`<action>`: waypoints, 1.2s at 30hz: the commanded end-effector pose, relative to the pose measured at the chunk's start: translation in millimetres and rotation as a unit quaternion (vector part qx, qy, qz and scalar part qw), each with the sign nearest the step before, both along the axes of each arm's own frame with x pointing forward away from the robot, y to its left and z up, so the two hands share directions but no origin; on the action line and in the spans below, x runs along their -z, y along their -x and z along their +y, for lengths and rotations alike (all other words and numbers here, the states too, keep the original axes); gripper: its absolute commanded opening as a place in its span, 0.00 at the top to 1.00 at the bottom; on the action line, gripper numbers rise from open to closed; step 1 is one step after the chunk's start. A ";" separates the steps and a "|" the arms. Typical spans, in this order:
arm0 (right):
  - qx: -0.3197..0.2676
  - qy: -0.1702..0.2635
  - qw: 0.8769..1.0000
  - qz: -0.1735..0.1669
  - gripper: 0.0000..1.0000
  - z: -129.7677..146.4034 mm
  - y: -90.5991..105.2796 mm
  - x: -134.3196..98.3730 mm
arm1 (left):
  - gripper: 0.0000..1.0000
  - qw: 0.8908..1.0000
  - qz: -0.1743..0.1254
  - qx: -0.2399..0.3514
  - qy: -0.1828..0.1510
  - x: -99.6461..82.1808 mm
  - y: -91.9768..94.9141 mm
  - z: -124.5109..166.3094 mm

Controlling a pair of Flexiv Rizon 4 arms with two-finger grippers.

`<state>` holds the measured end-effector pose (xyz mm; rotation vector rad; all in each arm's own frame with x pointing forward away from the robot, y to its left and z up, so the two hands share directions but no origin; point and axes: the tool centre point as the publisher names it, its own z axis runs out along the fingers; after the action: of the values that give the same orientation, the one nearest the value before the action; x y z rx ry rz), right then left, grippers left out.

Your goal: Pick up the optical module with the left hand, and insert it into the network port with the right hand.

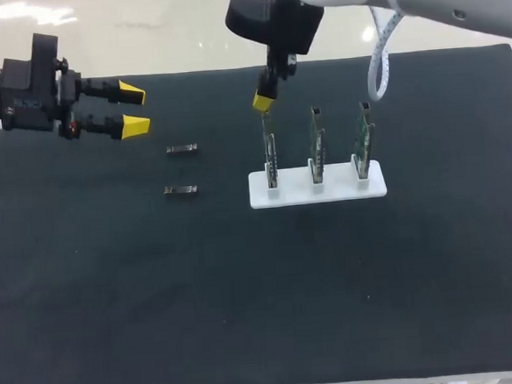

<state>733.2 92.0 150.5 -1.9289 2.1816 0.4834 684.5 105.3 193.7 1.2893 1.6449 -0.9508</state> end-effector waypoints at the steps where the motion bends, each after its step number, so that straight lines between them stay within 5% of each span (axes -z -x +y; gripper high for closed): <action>1: 0.004 -0.011 1.000 -0.003 1.00 -3.9 4.0 -12.0 | 0.00 1.000 0.001 0.000 -0.001 0.2 -1.1 -0.6; 15: 0.019 -0.045 0.999 -0.001 1.00 -34.0 5.5 -43.3 | 0.00 1.000 0.001 0.000 -0.001 0.2 -1.1 -0.6; 36: 0.076 -0.082 0.992 -0.059 1.00 -152.7 17.1 -107.1 | 0.00 1.000 0.001 0.000 -0.001 0.2 -1.1 -0.6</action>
<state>731.6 -42.4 252.5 -1.7249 2.1717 0.5122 684.6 105.3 193.7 1.2893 1.6449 -0.9508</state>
